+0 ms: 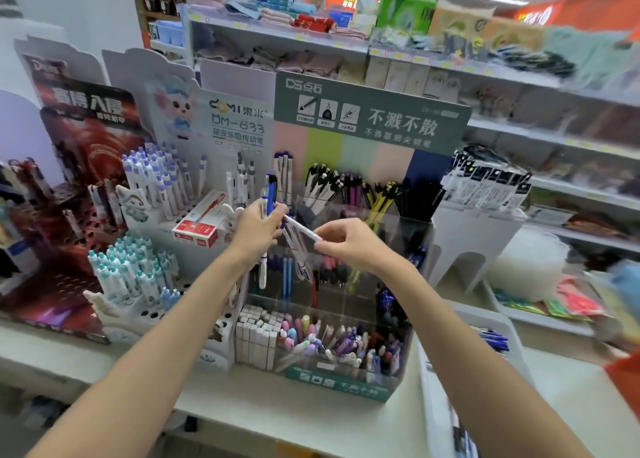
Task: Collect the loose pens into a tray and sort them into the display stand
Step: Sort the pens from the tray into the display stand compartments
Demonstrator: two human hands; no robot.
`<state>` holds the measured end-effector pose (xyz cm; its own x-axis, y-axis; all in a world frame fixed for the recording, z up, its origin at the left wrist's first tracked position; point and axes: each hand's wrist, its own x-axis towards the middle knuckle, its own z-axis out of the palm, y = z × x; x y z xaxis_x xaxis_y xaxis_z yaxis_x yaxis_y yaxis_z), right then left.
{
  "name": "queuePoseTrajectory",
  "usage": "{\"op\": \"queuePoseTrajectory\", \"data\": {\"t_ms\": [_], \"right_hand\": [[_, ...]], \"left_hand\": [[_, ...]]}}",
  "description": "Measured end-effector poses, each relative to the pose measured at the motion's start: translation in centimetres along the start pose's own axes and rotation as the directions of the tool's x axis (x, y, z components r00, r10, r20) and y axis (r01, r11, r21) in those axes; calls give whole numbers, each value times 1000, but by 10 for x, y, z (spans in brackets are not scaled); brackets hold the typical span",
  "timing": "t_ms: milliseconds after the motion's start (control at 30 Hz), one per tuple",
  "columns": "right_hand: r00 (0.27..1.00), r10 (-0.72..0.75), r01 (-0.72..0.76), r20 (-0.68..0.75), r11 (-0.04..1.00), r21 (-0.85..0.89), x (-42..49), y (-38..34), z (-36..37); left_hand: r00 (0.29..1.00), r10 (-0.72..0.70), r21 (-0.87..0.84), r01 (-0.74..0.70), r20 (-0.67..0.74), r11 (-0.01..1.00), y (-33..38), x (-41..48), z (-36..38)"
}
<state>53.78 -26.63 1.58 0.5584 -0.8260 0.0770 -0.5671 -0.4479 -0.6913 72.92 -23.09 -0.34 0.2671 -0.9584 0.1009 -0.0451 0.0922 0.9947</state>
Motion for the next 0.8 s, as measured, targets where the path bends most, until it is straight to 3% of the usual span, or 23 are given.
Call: {"op": "queuePoseTrajectory", "data": {"t_ms": [133, 200, 367, 500, 633, 800], "right_hand": [[997, -45, 46, -65, 999, 15, 8, -6, 7], [984, -63, 76, -169, 995, 69, 14, -7, 2], [896, -172, 191, -409, 982, 5, 33, -13, -2], [862, -301, 224, -408, 948, -227, 44, -9, 14], [878, -348, 225, -328, 906, -359, 45, 5, 33], [821, -472, 209, -322, 772, -600, 50, 23, 44]], "left_hand": [[998, 7, -81, -2, 66, 997, 10, 4, 3], [995, 0, -140, 13, 96, 990, 9, 6, -6], [992, -75, -189, 94, 101, 978, 0, 7, -22], [988, -101, -231, 127, 120, 965, -2, 1, -26], [991, -56, -212, 81, 122, 974, 1, -6, -31], [989, -57, -190, 82, 137, 978, -3, -5, -37]]}}
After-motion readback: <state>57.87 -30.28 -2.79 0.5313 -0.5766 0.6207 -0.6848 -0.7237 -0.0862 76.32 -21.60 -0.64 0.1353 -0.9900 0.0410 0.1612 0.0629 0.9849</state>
